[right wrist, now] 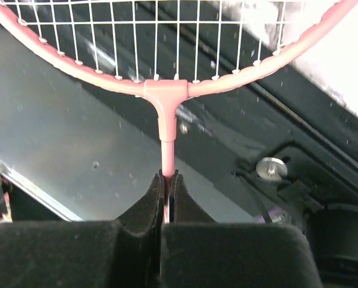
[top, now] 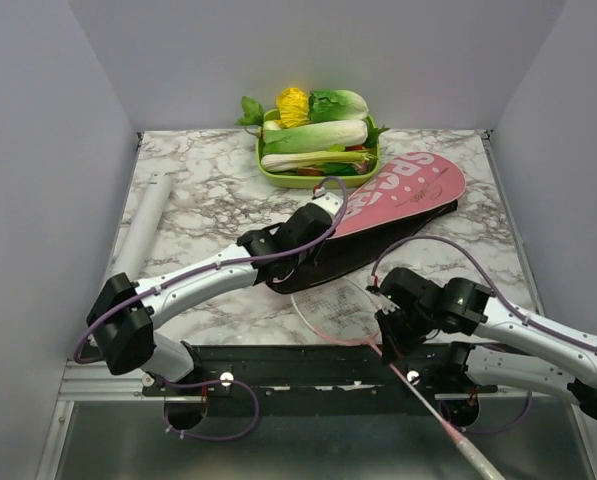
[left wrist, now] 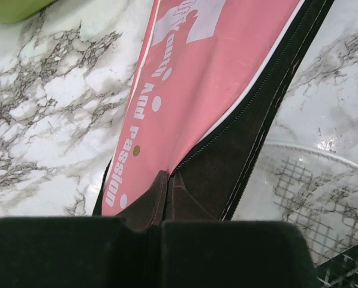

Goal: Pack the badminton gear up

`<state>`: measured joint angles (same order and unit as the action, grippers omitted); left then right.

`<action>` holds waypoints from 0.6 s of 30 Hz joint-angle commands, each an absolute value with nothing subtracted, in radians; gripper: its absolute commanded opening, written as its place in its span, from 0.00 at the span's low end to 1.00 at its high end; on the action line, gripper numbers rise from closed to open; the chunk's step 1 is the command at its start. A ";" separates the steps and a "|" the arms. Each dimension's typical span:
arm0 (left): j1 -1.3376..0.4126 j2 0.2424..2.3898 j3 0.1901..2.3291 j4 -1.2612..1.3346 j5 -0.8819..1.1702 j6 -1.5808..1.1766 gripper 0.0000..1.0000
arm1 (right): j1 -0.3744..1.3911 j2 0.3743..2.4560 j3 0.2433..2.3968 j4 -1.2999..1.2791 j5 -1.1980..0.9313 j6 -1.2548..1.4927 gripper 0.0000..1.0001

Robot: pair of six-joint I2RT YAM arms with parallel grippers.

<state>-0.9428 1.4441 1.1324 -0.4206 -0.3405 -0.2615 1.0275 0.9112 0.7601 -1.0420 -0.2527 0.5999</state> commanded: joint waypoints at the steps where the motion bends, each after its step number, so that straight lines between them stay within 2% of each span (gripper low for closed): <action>1: -0.939 1.462 1.184 -0.399 -0.396 -0.233 0.00 | 1.035 0.838 0.776 -1.230 -0.373 0.479 0.01; 7: -0.904 1.499 1.178 -0.413 -0.396 -0.218 0.00 | 1.035 0.761 0.808 -1.360 -0.367 0.445 0.01; 18: -0.899 1.471 1.109 -0.393 -0.368 -0.252 0.00 | 1.035 0.739 0.923 -1.454 -0.155 0.589 0.01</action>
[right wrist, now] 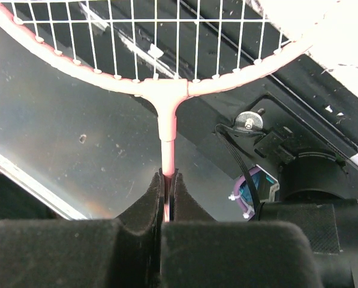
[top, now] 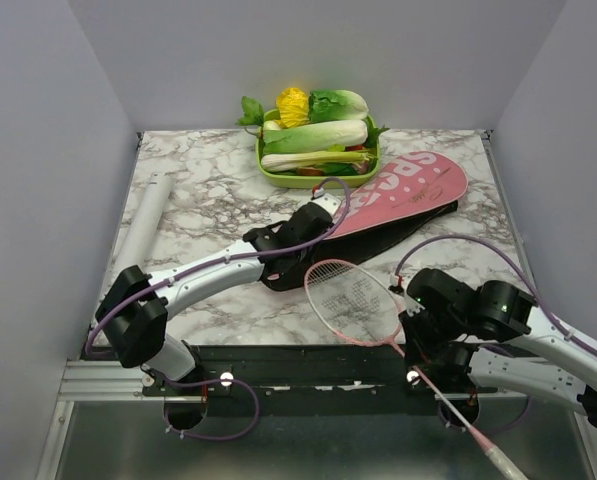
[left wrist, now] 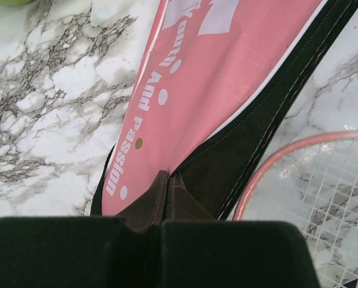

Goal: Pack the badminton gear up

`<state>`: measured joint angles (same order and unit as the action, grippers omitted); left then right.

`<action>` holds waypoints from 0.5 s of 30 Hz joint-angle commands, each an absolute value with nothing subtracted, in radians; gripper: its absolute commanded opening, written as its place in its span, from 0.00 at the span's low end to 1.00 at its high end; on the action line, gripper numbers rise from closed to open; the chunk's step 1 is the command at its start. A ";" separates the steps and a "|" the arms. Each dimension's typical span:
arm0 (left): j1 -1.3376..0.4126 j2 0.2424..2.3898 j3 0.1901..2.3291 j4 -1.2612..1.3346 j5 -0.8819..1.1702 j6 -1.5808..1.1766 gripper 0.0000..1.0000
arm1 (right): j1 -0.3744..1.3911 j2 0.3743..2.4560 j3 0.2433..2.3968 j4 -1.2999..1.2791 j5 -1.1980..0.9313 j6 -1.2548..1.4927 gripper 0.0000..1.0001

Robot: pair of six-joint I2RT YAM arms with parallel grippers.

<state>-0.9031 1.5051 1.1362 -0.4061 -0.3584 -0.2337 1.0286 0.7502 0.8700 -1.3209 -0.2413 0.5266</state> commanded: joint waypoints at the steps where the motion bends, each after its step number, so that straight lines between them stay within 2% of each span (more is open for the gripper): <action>1: -0.900 1.465 1.105 -0.393 -0.356 -0.255 0.00 | 1.034 0.747 0.926 -1.454 -0.141 0.609 0.01; 15: -0.995 1.301 1.002 -0.431 -0.298 -0.336 0.00 | 1.032 0.992 0.903 -1.172 0.233 0.856 0.01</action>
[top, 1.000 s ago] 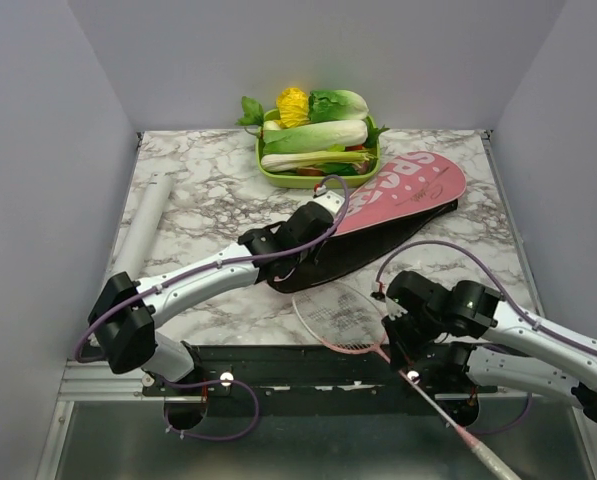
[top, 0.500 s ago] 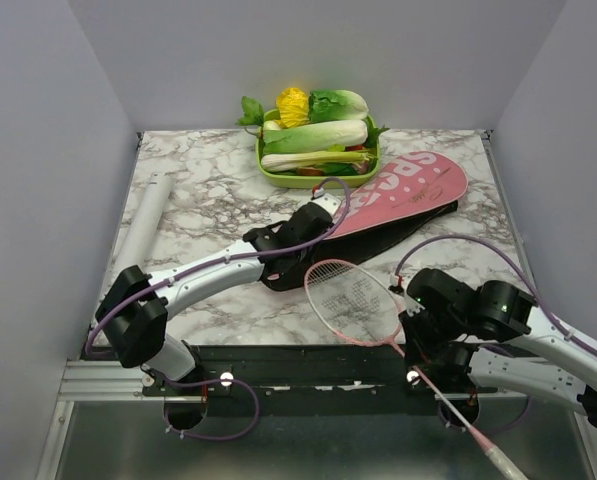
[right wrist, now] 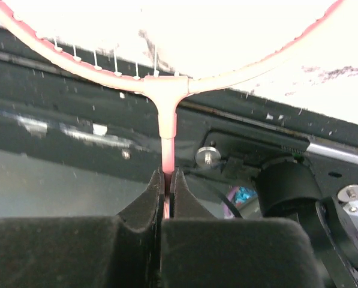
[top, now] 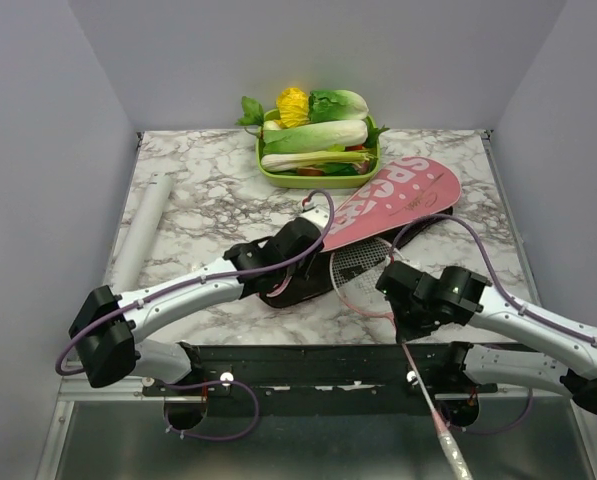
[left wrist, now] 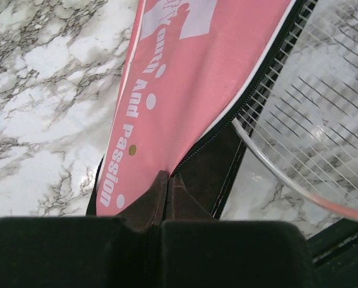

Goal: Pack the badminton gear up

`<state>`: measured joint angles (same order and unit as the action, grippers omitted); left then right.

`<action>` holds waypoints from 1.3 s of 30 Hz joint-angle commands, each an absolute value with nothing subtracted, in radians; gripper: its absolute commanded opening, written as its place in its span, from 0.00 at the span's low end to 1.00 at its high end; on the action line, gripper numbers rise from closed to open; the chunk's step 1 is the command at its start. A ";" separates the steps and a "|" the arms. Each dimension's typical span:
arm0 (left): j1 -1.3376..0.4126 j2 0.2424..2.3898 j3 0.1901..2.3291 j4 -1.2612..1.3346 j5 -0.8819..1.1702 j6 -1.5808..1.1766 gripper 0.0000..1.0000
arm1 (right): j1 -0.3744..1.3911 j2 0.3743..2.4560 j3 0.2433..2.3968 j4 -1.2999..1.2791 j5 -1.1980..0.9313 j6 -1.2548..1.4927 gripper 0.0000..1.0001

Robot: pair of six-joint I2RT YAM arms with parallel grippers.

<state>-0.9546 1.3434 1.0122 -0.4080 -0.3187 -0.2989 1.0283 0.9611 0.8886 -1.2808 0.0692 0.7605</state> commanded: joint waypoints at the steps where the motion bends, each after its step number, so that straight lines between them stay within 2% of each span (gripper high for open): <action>1: -1.003 1.298 0.994 -0.436 -0.295 -0.344 0.00 | 1.034 1.018 0.908 -1.158 0.257 0.888 0.01; 3: -1.025 1.295 0.988 -0.449 -0.290 -0.351 0.00 | 1.032 1.049 0.914 -1.137 0.349 0.928 0.01; 12: -1.135 1.292 0.968 -0.485 -0.282 -0.437 0.00 | 0.948 1.212 0.950 -0.950 0.488 1.003 0.01; 18: -1.233 1.273 0.946 -0.500 -0.255 -0.547 0.00 | 0.772 1.281 0.945 -0.741 0.465 0.893 0.01; 28: -1.339 1.243 0.897 -0.494 -0.255 -0.652 0.00 | 0.572 1.446 0.963 -0.428 0.374 0.661 0.01; 39: -1.410 1.315 0.871 -0.368 -0.221 -0.739 0.00 | 0.511 1.569 0.980 -0.267 0.416 0.681 0.02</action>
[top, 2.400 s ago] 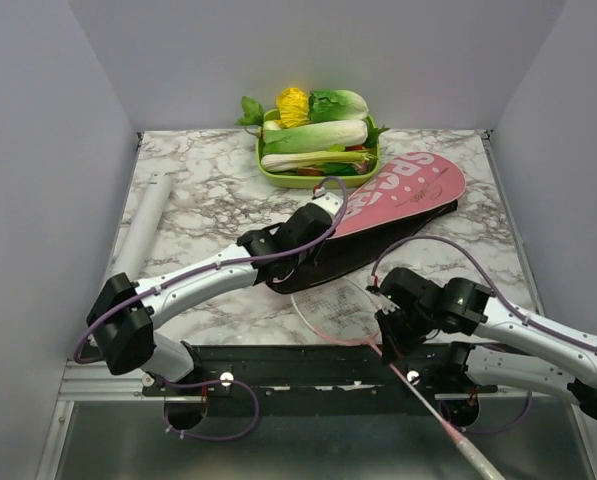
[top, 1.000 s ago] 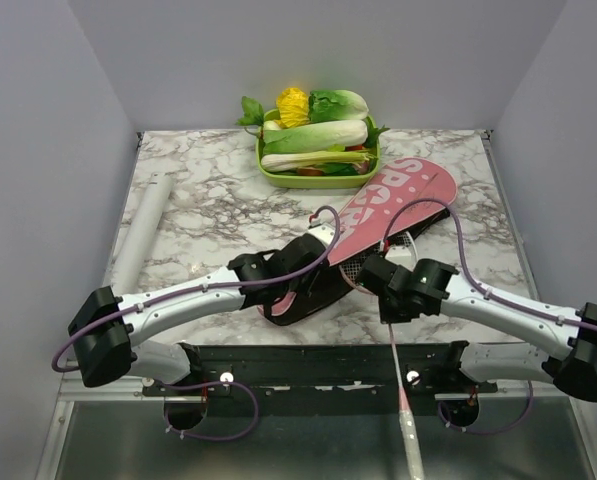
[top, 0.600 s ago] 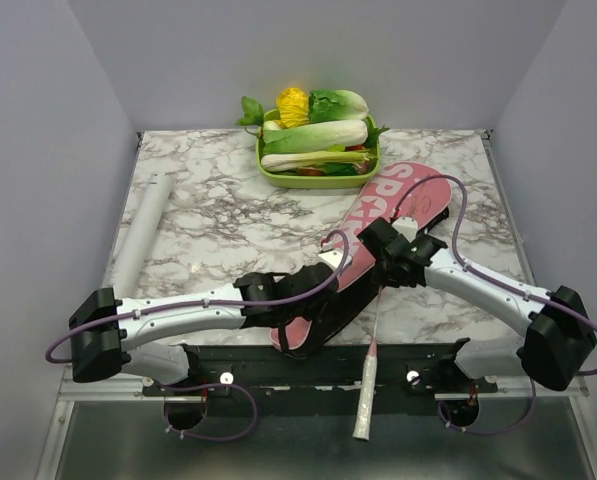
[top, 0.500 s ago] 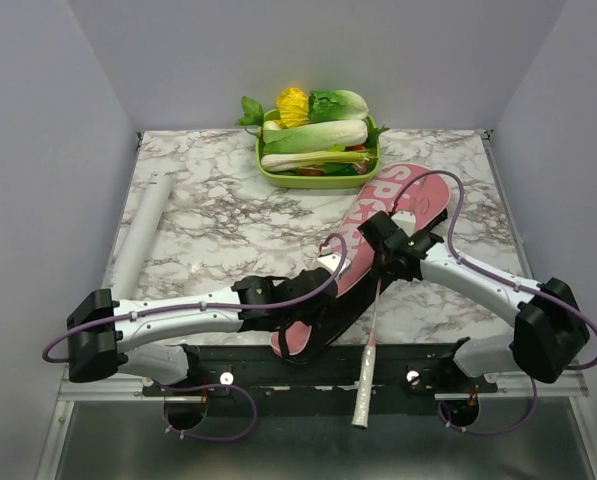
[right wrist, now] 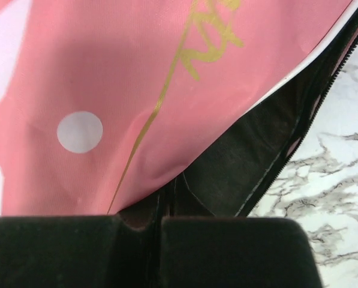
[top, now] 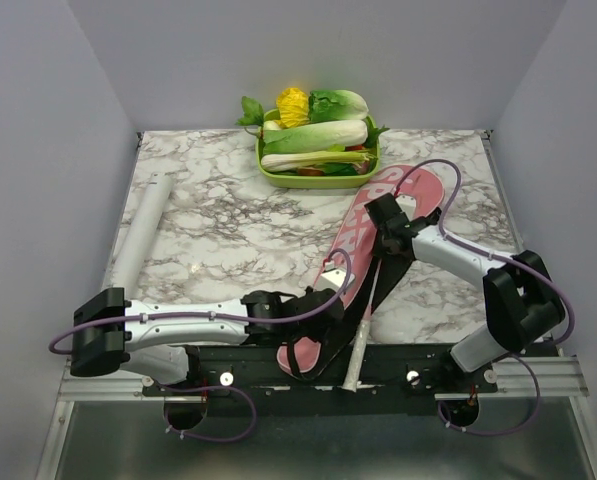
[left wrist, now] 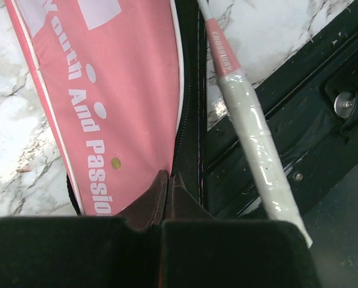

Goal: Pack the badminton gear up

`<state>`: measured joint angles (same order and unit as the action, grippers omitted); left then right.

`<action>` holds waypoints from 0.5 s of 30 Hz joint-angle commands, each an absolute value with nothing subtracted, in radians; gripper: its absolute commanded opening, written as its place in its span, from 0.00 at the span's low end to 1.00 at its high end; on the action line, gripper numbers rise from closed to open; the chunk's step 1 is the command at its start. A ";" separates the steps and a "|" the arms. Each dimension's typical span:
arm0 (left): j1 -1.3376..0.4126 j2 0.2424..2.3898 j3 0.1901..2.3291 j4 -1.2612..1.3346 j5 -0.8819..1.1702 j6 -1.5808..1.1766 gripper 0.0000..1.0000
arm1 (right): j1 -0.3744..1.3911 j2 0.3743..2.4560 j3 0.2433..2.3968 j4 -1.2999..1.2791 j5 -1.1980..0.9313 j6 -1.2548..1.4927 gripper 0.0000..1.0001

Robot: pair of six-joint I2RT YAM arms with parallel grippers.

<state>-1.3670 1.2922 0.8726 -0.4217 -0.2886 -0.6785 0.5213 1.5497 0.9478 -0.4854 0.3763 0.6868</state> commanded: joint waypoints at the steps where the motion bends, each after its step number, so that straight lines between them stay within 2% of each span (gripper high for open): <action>1: -1.411 1.318 0.871 -0.367 -0.218 -0.742 0.00 | 0.511 1.568 0.976 -0.265 0.411 0.681 0.06; 3: -1.410 1.322 0.870 -0.354 -0.216 -0.741 0.00 | 0.511 1.552 0.960 -0.264 0.385 0.683 0.21; 5: -1.408 1.328 0.867 -0.345 -0.221 -0.736 0.00 | 0.511 1.507 0.924 -0.261 0.364 0.684 0.30; 6: -1.410 1.331 0.868 -0.344 -0.225 -0.733 0.00 | 0.511 1.488 0.910 -0.261 0.338 0.686 0.39; 9: -1.408 1.354 0.884 -0.347 -0.241 -0.712 0.00 | 0.511 1.404 0.870 -0.299 0.293 0.684 0.50; 15: -1.402 1.400 0.917 -0.353 -0.253 -0.678 0.00 | 0.511 1.249 0.854 -0.524 0.210 0.660 0.54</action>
